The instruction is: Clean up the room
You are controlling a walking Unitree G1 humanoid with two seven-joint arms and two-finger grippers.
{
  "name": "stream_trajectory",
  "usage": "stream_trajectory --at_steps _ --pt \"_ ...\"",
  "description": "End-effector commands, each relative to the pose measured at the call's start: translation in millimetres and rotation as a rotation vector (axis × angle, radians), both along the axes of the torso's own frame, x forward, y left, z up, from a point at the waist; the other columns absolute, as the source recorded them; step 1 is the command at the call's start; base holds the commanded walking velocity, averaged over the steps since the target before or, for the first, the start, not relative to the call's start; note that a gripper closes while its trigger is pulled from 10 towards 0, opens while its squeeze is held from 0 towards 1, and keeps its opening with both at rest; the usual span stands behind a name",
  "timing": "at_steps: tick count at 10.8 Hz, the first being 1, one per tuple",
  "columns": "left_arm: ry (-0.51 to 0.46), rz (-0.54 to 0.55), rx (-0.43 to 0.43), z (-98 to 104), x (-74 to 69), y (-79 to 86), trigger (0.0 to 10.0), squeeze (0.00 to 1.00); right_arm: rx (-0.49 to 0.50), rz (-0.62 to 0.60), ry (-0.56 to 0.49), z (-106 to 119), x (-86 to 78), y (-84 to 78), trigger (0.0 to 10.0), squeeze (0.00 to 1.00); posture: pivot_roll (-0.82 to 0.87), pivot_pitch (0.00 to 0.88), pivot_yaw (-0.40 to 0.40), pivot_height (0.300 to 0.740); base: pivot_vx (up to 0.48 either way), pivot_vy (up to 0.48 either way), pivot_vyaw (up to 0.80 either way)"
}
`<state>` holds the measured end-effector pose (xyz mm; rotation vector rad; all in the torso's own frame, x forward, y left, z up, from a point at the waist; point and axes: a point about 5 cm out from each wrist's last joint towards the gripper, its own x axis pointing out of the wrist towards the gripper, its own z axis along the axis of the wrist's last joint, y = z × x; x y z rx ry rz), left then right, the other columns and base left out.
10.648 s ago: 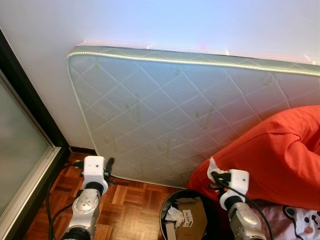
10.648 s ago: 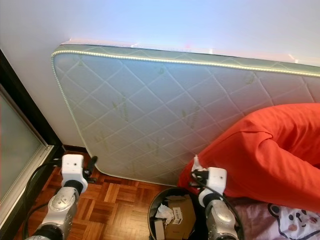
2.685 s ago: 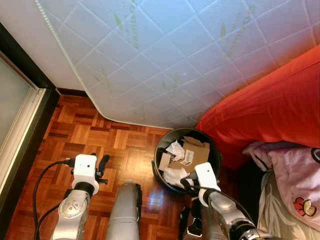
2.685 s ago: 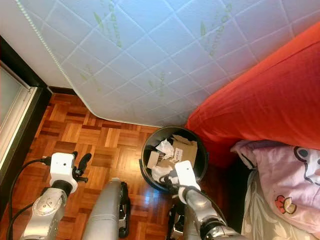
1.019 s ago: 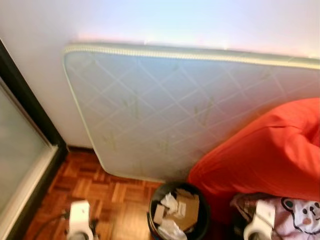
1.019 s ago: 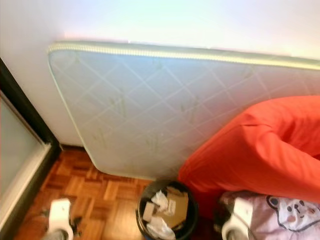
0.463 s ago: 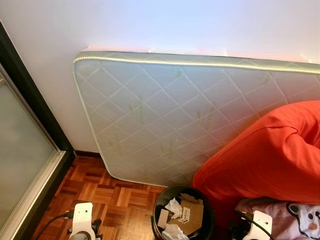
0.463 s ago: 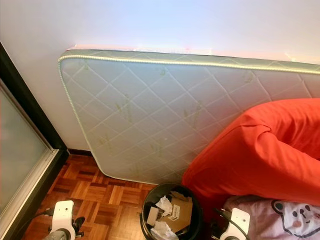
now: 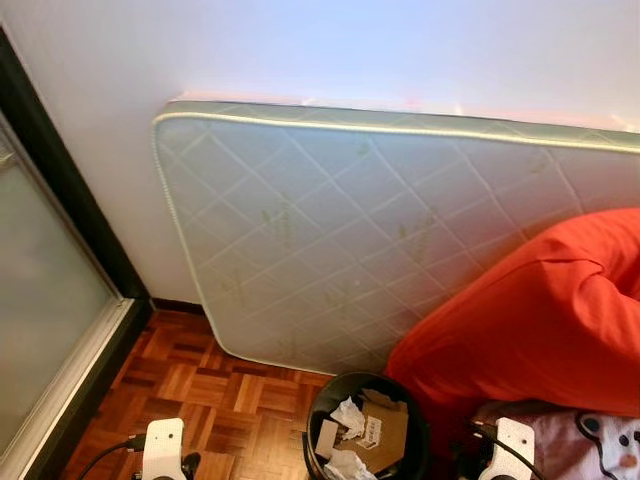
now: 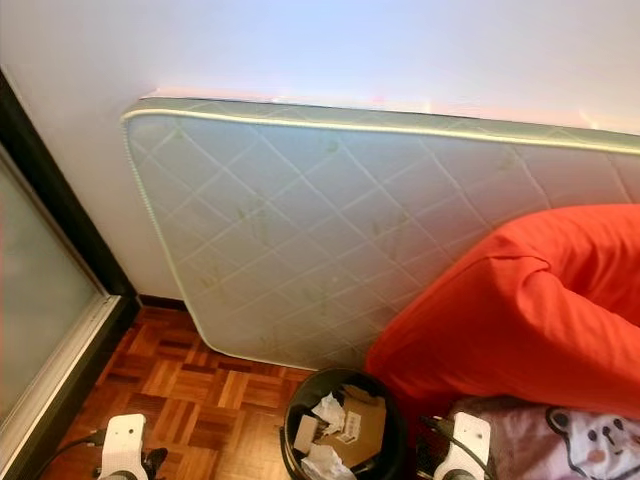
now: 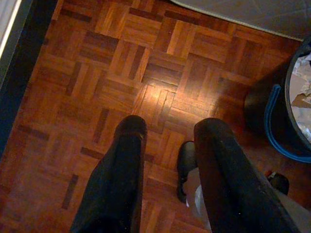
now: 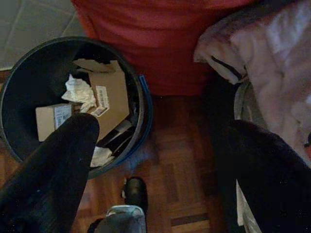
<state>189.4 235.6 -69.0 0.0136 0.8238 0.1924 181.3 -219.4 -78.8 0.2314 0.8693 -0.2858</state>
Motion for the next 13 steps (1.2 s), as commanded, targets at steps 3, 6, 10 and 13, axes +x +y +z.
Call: stream_trajectory --at_steps 3,6,10,13 --pt "0.016 -0.050 0.017 -0.1 1.6 -2.3 10.0 0.00 0.016 0.018 0.011 -1.1 1.6 7.2 10.0 0.00 0.18 0.000 -0.030 0.740 0.000 0.000 0.00" --pt "0.015 -0.042 0.033 1.9 1.9 4.6 10.0 0.00 0.028 0.029 0.037 -5.1 -4.0 13.8 10.0 0.00 0.21 0.000 -0.023 0.740 0.000 0.000 0.00" --pt "0.024 -0.036 0.035 0.5 -2.0 6.8 10.0 0.00 0.031 0.036 0.031 -5.0 -3.8 14.3 10.0 0.00 0.22 0.000 -0.025 0.740 0.000 0.000 0.00" --pt "0.024 -0.033 0.031 -0.4 -2.8 4.9 10.0 0.00 0.028 0.048 0.036 -4.7 -3.3 13.6 10.0 0.00 0.22 0.005 -0.026 0.740 0.000 0.000 0.00"
